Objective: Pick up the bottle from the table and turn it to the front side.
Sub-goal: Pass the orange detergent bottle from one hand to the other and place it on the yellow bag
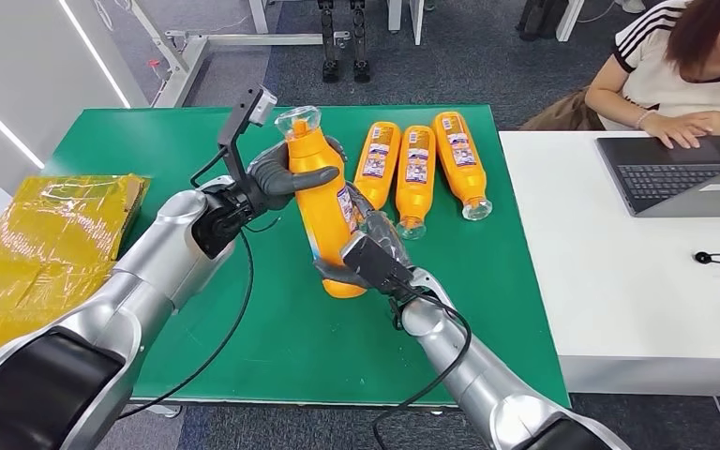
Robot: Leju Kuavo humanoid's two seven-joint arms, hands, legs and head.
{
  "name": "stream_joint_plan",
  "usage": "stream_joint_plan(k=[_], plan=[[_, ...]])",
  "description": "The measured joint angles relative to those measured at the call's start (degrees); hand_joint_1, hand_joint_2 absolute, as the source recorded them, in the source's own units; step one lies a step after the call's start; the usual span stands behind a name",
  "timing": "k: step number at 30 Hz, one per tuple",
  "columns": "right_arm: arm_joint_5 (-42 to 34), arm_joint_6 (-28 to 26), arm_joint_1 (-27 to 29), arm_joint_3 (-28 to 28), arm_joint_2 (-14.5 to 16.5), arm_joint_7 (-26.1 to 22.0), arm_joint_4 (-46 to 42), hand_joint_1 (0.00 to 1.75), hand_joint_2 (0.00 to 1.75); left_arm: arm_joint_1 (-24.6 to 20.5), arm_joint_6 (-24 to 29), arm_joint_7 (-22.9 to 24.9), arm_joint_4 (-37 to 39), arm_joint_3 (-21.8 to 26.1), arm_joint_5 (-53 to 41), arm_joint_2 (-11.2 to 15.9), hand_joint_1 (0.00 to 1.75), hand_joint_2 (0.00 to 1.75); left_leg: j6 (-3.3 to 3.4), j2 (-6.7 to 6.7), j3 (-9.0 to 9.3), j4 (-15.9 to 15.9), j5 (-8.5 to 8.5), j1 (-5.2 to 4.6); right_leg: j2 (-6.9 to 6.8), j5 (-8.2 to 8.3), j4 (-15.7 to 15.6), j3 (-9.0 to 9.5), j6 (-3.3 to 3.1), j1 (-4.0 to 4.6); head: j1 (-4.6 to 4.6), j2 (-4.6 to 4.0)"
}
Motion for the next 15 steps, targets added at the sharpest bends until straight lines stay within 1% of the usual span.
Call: stream_joint_plan(k=[2, 3, 5, 7, 8, 9, 11, 15], plan=[[-0.88, 0.38, 0.25, -0.03, -0.24, 0.2, -0.35, 0.0, 1.75, 0.02, 2.19, -1.54, -0.29, -0.18, -2.51, 0.0, 1.75, 1.75, 0.0, -0.01, 0.0, 0.0, 0.0, 0.0, 0.0, 0.0, 0.0, 0.0, 0.0, 0.0, 0.0, 0.0], [-1.29, 0.56, 0.56, -0.12, -0.51, 0.31, -0.8, 0.0, 1.75, -0.02, 4.2, -2.83, -0.4, -0.37, -4.59, 0.05, 1.75, 1.75, 0.0, 0.0, 0.0, 0.0, 0.0, 0.0, 0.0, 0.0, 0.0, 0.0, 0.0, 0.0, 0.0, 0.0], [-2.01, 0.78, 1.68, -0.51, -1.43, 0.49, -2.4, 0.0, 1.75, -0.35, 10.0, -6.62, -0.56, -1.06, -10.72, 0.48, 1.75, 1.75, 0.0, 0.03, 0.01, 0.0, 0.0, 0.0, 0.03, 0.0, 0.0, 0.0, 0.0, 0.0, 0.01, 0.0], [-2.39, 0.87, 3.42, -1.12, -2.8, 0.55, -4.62, 0.0, 1.75, -1.18, 16.2, -10.7, -0.66, -1.77, -17.81, 1.49, 1.75, 1.75, 0.0, 0.07, 0.02, 0.01, 0.0, 0.0, 0.07, 0.01, 0.0, -0.01, -0.01, 0.0, 0.01, 0.0], [-2.48, 0.91, 4.39, -1.47, -3.55, 0.54, -5.75, 0.0, 1.75, -1.75, 18.23, -12.08, -0.66, -1.95, -20.44, 2.2, 1.75, 1.75, 0.0, 0.07, 0.03, 0.01, 0.0, 0.0, 0.08, 0.01, 0.0, -0.01, -0.01, 0.0, 0.0, 0.0], [-2.54, 0.99, 5.32, -1.82, -4.24, 0.54, -6.8, 0.0, 1.75, -2.32, 19.42, -12.93, -0.66, -2.04, -22.23, 2.85, 1.75, 1.75, 0.0, 0.07, 0.03, 0.01, 0.0, 0.01, 0.07, 0.01, 0.0, -0.01, -0.01, 0.0, -0.01, 0.0], [-2.59, 1.23, 6.62, -2.39, -5.3, 0.56, -8.45, 0.0, 1.75, -3.19, 20.06, -13.48, -0.66, -2.07, -23.78, 3.83, 1.75, 1.75, 0.0, 0.03, 0.03, 0.0, 0.0, 0.01, 0.03, 0.01, 0.0, -0.01, -0.01, 0.0, -0.01, 0.0], [-2.38, 1.37, 7.58, -2.84, -6.17, 0.61, -10.45, 0.0, 1.75, -3.75, 21.37, -13.99, -0.67, -2.14, -26.11, 4.37, 1.75, 1.75, 0.0, 0.06, 0.03, 0.0, 0.0, 0.01, 0.06, 0.01, 0.01, -0.01, -0.01, 0.0, 0.01, 0.0]])
